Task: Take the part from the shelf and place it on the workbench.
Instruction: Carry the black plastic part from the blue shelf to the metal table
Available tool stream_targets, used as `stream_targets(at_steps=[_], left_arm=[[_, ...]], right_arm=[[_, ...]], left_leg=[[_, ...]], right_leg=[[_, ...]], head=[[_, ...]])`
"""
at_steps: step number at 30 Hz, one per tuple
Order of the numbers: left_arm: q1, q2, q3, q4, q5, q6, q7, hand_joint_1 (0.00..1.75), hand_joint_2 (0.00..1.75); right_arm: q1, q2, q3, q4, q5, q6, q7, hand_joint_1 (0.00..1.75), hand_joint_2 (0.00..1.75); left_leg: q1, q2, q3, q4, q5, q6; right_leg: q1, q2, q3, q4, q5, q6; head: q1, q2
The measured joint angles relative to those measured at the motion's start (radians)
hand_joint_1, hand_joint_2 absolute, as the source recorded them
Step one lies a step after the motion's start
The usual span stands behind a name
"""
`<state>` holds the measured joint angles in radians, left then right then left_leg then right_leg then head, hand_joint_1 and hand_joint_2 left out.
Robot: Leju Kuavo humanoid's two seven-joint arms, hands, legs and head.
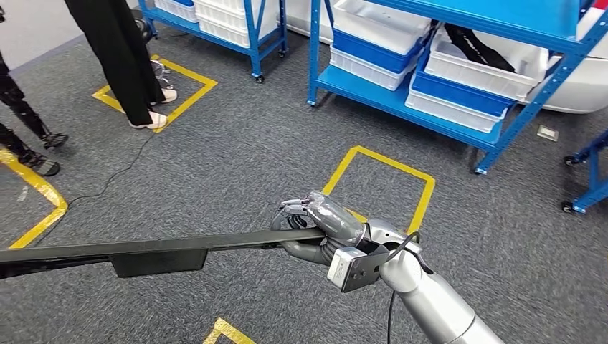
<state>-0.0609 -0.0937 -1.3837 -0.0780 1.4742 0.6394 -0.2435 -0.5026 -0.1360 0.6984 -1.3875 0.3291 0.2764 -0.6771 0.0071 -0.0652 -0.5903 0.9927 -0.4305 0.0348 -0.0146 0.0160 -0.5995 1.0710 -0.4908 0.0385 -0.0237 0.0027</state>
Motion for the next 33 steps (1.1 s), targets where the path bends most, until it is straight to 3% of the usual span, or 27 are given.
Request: stream_targets(at_steps=[2, 4, 6, 9, 10, 11, 12, 13, 15, 16, 17, 19, 21, 22, 25, 26, 27, 28, 30, 32, 33], left_arm=[[0.001, 0.000, -0.002, 0.000, 0.000, 0.000, 0.001, 0.00, 1.75], [0.004, 0.000, -0.003, 0.000, 0.000, 0.000, 0.004, 0.00, 1.75], [0.005, 0.001, -0.003, 0.000, 0.000, 0.001, 0.008, 0.00, 1.75], [0.004, 0.001, -0.003, -0.001, 0.000, 0.003, 0.011, 0.00, 1.75], [0.004, 0.001, -0.004, -0.002, 0.000, 0.003, 0.012, 0.00, 1.75], [0.005, 0.001, -0.004, -0.002, 0.000, 0.004, 0.012, 0.00, 1.75], [0.006, 0.001, -0.004, -0.002, 0.000, 0.004, 0.012, 0.00, 1.75], [0.007, 0.002, -0.004, -0.002, -0.001, 0.004, 0.012, 0.00, 1.75], [0.006, 0.003, -0.007, -0.002, -0.005, 0.003, 0.012, 0.00, 1.75], [0.006, 0.004, -0.009, -0.002, -0.008, 0.002, 0.011, 0.00, 1.75], [0.005, 0.004, -0.012, -0.002, -0.011, 0.001, 0.011, 0.00, 1.75], [0.005, 0.005, -0.018, -0.003, -0.012, 0.001, 0.010, 0.00, 1.75], [0.006, 0.006, -0.021, -0.003, -0.012, 0.001, 0.009, 0.00, 1.75], [0.006, 0.006, -0.022, -0.003, -0.012, 0.001, 0.008, 0.00, 1.75], [0.005, 0.007, -0.023, -0.004, -0.012, 0.001, 0.007, 0.00, 1.75], [0.005, 0.007, -0.023, -0.004, -0.011, 0.001, 0.006, 0.00, 1.75], [0.006, 0.006, -0.023, -0.004, -0.011, 0.001, 0.006, 0.00, 1.75], [0.006, 0.006, -0.024, -0.005, -0.010, 0.001, 0.005, 0.00, 1.75], [0.006, 0.006, -0.024, -0.005, -0.009, 0.001, 0.003, 0.00, 1.75], [0.006, 0.006, -0.024, -0.005, -0.009, 0.001, 0.001, 0.00, 1.75], [0.007, 0.007, -0.024, -0.005, -0.009, 0.001, 0.001, 0.00, 1.75]], right_arm=[[-0.003, 0.001, 0.001, 0.000, -0.004, 0.003, 0.005, 1.75, 1.75], [-0.007, 0.004, 0.003, 0.000, -0.007, 0.007, 0.011, 1.75, 1.75], [-0.014, 0.008, 0.005, 0.000, -0.012, 0.009, 0.015, 1.75, 1.75], [-0.020, 0.014, 0.009, 0.002, -0.019, 0.011, 0.016, 1.75, 1.75], [-0.020, 0.014, 0.011, 0.003, -0.021, 0.011, 0.017, 1.75, 1.75], [-0.020, 0.014, 0.013, 0.006, -0.023, 0.012, 0.017, 1.75, 1.75], [-0.021, 0.014, 0.015, 0.008, -0.025, 0.013, 0.017, 1.75, 1.75], [-0.021, 0.014, 0.016, 0.010, -0.028, 0.013, 0.018, 1.75, 1.75], [-0.025, 0.014, 0.017, 0.012, -0.032, 0.014, 0.017, 1.75, 1.75], [-0.028, 0.014, 0.017, 0.012, -0.034, 0.014, 0.017, 1.75, 1.75], [-0.030, 0.013, 0.017, 0.012, -0.035, 0.014, 0.017, 1.75, 1.75], [-0.031, 0.013, 0.018, 0.013, -0.036, 0.014, 0.017, 1.75, 1.75], [-0.032, 0.013, 0.019, 0.013, -0.037, 0.013, 0.017, 1.75, 1.75], [-0.032, 0.012, 0.019, 0.013, -0.038, 0.013, 0.017, 1.75, 1.75], [-0.029, 0.006, 0.020, 0.016, -0.045, 0.013, 0.016, 1.75, 1.75], [-0.027, 0.004, 0.022, 0.017, -0.047, 0.013, 0.016, 1.75, 1.75], [-0.026, 0.002, 0.023, 0.019, -0.048, 0.013, 0.016, 1.75, 1.75], [-0.026, 0.001, 0.023, 0.020, -0.049, 0.013, 0.016, 1.75, 1.75], [-0.027, 0.000, 0.024, 0.020, -0.050, 0.013, 0.016, 1.75, 1.75], [-0.027, 0.001, 0.024, 0.021, -0.050, 0.013, 0.016, 1.75, 1.75], [-0.027, 0.001, 0.024, 0.021, -0.051, 0.013, 0.016, 1.75, 1.75]], left_leg=[[-0.003, -0.011, -0.003, 0.005, -0.004, -0.011], [0.000, -0.016, -0.006, 0.006, -0.005, -0.021], [0.003, 0.002, -0.018, 0.031, -0.023, -0.032], [0.006, 0.048, -0.102, 0.201, -0.112, -0.047], [0.008, 0.054, -0.134, 0.260, -0.133, -0.051], [0.009, 0.057, -0.153, 0.291, -0.135, -0.052], [0.009, 0.059, -0.151, 0.281, -0.118, -0.052], [0.010, 0.064, -0.128, 0.231, -0.085, -0.050], [0.006, 0.091, -0.054, 0.091, -0.021, -0.041], [0.003, 0.101, -0.029, 0.042, -0.006, -0.036], [-0.001, 0.107, -0.017, 0.018, -0.001, -0.031], [-0.006, 0.095, -0.017, 0.010, -0.002, -0.020], [-0.001, 0.083, -0.008, -0.005, 0.007, -0.007], [0.001, 0.076, -0.003, -0.013, 0.012, 0.000], [0.003, 0.052, 0.000, -0.019, 0.017, 0.008], [0.003, 0.043, -0.001, -0.019, 0.017, 0.008], [0.003, 0.034, -0.001, -0.018, 0.017, 0.008], [0.003, 0.025, -0.001, -0.016, 0.016, 0.007], [0.002, 0.008, -0.002, -0.008, 0.012, 0.000], [-0.001, -0.004, -0.008, 0.002, 0.007, -0.012], [-0.001, -0.008, -0.011, 0.004, 0.007, -0.018]], right_leg=[[0.000, 0.009, 0.028, -0.061, 0.023, -0.007], [-0.001, 0.001, 0.030, -0.062, 0.027, -0.021], [-0.006, -0.008, 0.033, -0.066, 0.031, -0.036], [-0.004, -0.025, 0.035, -0.068, 0.030, -0.051], [-0.003, -0.032, 0.035, -0.068, 0.029, -0.052], [-0.002, -0.040, 0.035, -0.068, 0.028, -0.053], [-0.001, -0.047, 0.036, -0.068, 0.027, -0.054], [0.000, -0.053, 0.038, -0.068, 0.025, -0.054], [0.005, -0.064, 0.043, -0.067, 0.021, -0.051], [0.008, -0.068, 0.044, -0.067, 0.019, -0.048], [0.011, -0.072, 0.045, -0.067, 0.017, -0.044], [0.013, -0.084, 0.049, -0.072, 0.016, -0.034], [0.013, -0.075, 0.044, -0.055, 0.002, -0.027], [0.013, -0.062, 0.030, -0.021, -0.016, -0.028], [0.007, -0.026, -0.065, 0.172, -0.095, -0.035], [0.005, -0.023, -0.087, 0.213, -0.105, -0.031], [0.004, -0.022, -0.091, 0.215, -0.098, -0.023], [0.002, -0.020, -0.073, 0.175, -0.075, -0.012], [-0.006, -0.004, -0.008, 0.032, -0.015, 0.005], [-0.008, 0.008, 0.031, -0.053, 0.017, 0.002], [-0.006, 0.009, 0.033, -0.059, 0.019, -0.005]], head=[[-0.001, 0.000], [-0.001, 0.000], [-0.004, 0.000], [-0.012, 0.000], [-0.012, 0.000], [-0.012, 0.000], [-0.012, 0.000], [-0.012, 0.000], [-0.012, 0.000], [-0.011, 0.000], [-0.011, 0.000], [-0.009, 0.000], [-0.008, 0.000], [-0.006, 0.000], [0.000, 0.000], [0.000, 0.000], [0.000, 0.000], [0.000, 0.000], [0.000, 0.000], [-0.001, 0.000], [-0.002, 0.000]])
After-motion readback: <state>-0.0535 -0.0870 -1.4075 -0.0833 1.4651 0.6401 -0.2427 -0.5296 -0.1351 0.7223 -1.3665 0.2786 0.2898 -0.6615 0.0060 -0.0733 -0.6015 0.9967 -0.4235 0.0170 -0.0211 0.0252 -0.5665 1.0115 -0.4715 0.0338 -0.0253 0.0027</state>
